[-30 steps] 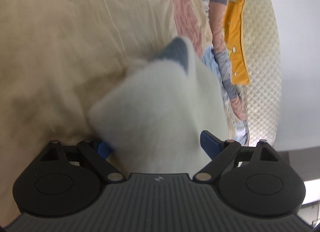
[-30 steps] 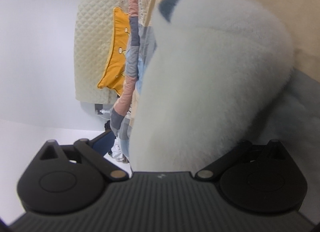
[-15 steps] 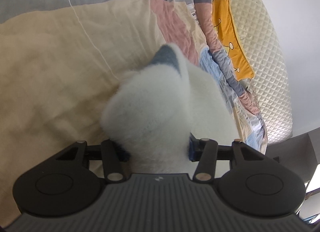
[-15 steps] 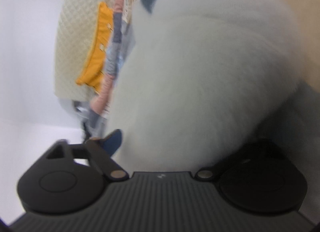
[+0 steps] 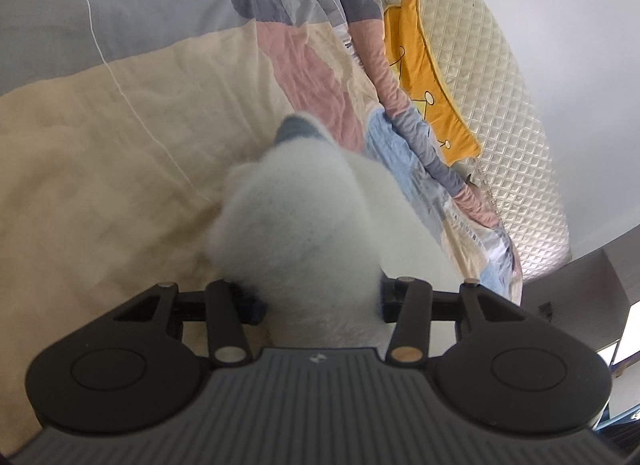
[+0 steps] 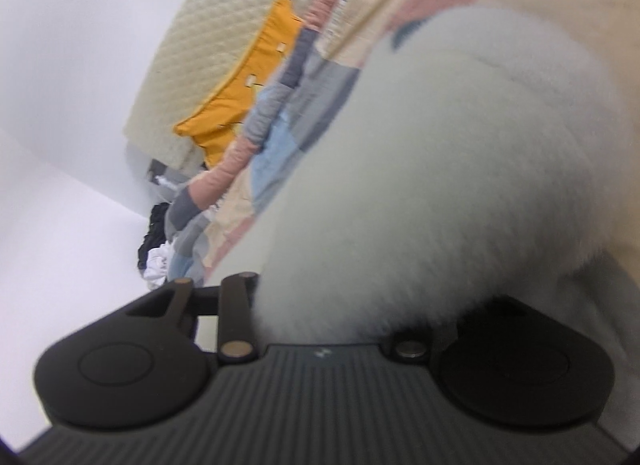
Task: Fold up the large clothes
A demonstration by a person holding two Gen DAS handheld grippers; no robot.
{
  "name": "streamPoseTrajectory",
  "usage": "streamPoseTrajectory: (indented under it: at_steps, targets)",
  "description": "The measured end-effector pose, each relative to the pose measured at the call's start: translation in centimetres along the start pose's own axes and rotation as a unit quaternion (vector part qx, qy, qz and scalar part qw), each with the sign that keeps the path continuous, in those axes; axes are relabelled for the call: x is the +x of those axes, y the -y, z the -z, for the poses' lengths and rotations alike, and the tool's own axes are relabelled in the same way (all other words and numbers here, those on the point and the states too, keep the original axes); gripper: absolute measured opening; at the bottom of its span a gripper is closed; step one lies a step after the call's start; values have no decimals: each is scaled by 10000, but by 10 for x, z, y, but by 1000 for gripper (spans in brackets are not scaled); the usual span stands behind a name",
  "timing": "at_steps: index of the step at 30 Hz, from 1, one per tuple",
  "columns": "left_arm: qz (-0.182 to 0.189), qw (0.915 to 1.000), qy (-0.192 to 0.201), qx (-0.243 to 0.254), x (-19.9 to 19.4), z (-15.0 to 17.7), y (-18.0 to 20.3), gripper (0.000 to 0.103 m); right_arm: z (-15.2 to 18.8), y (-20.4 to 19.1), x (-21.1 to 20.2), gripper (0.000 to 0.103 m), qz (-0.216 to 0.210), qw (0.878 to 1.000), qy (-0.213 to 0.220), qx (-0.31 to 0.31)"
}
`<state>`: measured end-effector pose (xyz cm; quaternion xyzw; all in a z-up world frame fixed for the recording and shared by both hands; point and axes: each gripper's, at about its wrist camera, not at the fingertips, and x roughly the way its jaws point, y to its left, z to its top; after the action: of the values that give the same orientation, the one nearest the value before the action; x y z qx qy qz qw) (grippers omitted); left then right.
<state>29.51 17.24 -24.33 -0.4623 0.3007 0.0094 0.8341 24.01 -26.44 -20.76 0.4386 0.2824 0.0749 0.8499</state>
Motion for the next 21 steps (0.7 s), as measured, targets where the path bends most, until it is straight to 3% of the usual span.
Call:
streamPoseTrajectory:
  at_steps: [10, 21]
  targets:
    - [582, 9983, -29, 24, -26, -8, 22, 50, -21, -36, -33, 44, -497, 9965, 358, -573]
    - [1105, 9931, 62, 396, -37, -10, 127, 50, -89, -58, -78, 44, -903, 9894, 962, -613]
